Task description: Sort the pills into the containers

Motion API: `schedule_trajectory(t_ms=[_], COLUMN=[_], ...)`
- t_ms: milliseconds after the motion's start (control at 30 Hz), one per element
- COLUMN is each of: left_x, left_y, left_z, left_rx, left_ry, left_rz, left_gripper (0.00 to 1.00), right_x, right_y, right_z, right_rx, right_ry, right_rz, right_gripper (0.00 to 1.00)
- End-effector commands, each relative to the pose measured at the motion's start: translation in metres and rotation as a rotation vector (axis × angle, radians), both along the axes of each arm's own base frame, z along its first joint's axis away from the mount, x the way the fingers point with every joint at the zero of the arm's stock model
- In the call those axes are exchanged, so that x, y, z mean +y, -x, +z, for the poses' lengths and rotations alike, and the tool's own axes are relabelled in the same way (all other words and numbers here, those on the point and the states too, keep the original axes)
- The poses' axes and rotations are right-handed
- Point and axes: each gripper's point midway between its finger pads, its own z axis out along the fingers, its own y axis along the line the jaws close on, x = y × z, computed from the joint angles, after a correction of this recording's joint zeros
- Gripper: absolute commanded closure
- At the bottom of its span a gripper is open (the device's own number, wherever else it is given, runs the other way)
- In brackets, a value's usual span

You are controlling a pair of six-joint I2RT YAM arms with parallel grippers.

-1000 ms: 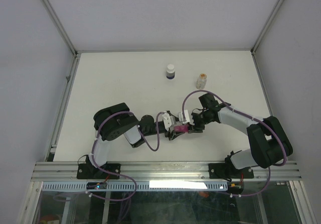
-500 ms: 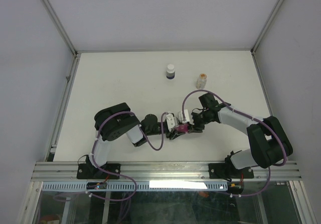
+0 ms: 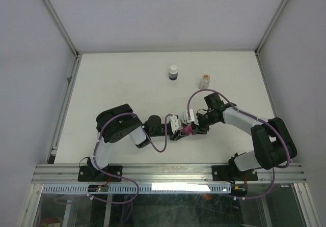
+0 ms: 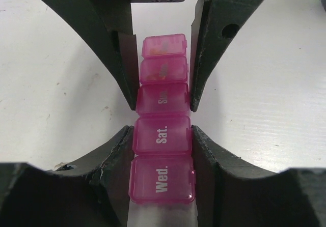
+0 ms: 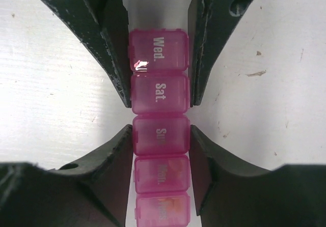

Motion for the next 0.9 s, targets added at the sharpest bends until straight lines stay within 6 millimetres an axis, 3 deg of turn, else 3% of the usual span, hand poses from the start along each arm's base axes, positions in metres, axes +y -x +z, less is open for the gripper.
schedule_trajectory(t_ms=[0,300,500,567,867], left_x=[-0.006,-0.007,-0.007,-0.007,-0.007], left_y=[0.006,0.011,0.012,0.012,0.011], left_z=[0.007,0.005,0.004,0.004,0.004], left_rx=[-0.043,-0.043,-0.043,-0.043,-0.042], left_ry=[0.012,-0.003,-0.004,-0.004,-0.005], left_rz=[-0.049,-0.082,-0.087,-0.087,-0.087], left_gripper=[1.00,1.00,1.00,1.00,1.00], right_x=[0.006,0.002,0.000,-0.002,-0.006], right_y=[-0.005,-0.010,-0.029,-0.035,-0.046], right_z=[0.018,0.017,0.024,0.028,0.044], right_rx=[0.045,0.117,0.092,0.072,0.060], right_ry=[-0.063,-0.054,-0.043,-0.045,-0.102], right_rz=[-0.006,-0.037,-0.129,-0.160,-0.233], right_gripper=[0.73,0.71,0.46,0.42,0.43])
